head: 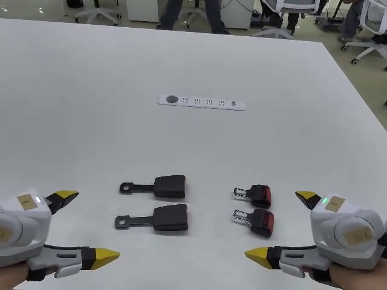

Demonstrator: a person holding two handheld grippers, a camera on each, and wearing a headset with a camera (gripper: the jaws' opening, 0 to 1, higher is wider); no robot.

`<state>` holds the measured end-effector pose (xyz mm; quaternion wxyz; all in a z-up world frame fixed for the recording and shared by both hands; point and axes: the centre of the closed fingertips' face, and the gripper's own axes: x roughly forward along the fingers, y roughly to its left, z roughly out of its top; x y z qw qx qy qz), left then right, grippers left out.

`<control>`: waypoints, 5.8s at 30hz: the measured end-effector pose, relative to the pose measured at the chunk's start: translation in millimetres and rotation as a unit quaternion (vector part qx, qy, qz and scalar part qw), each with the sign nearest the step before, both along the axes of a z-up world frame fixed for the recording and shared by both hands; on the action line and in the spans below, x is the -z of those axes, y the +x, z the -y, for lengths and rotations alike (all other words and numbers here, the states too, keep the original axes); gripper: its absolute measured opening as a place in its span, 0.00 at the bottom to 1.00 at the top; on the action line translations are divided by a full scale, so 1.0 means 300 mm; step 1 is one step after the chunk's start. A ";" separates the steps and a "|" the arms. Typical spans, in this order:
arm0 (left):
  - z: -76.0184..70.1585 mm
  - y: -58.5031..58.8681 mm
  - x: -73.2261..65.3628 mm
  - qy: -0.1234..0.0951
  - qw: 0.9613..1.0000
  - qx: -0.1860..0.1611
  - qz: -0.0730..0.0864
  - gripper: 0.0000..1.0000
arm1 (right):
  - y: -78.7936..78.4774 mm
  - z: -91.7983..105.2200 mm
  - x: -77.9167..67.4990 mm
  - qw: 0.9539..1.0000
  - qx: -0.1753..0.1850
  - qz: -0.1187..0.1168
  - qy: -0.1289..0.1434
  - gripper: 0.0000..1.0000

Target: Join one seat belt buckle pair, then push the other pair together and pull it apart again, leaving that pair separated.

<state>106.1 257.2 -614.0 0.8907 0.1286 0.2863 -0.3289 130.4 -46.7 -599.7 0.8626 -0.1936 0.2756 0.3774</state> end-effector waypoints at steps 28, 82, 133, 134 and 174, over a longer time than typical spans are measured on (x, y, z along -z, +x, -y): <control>0.034 0.052 0.016 0.072 0.996 0.045 -0.014 0.78 | 0.012 -0.019 0.006 0.997 -0.062 0.009 -0.039 0.81; 0.371 0.172 0.203 0.123 0.957 0.250 -0.079 0.38 | 0.117 0.033 0.264 0.976 -0.155 -0.102 -0.113 0.37; 0.392 0.158 0.258 0.180 0.913 0.354 -0.092 0.32 | 0.095 -0.042 0.308 0.934 -0.287 -0.115 -0.178 0.33; 0.392 0.158 0.257 0.180 0.913 0.354 -0.092 0.32 | 0.093 -0.052 0.307 0.935 -0.287 -0.115 -0.176 0.33; 0.393 0.155 0.258 0.182 0.915 0.347 -0.094 0.32 | 0.083 -0.308 0.306 0.938 -0.301 -0.095 -0.143 0.33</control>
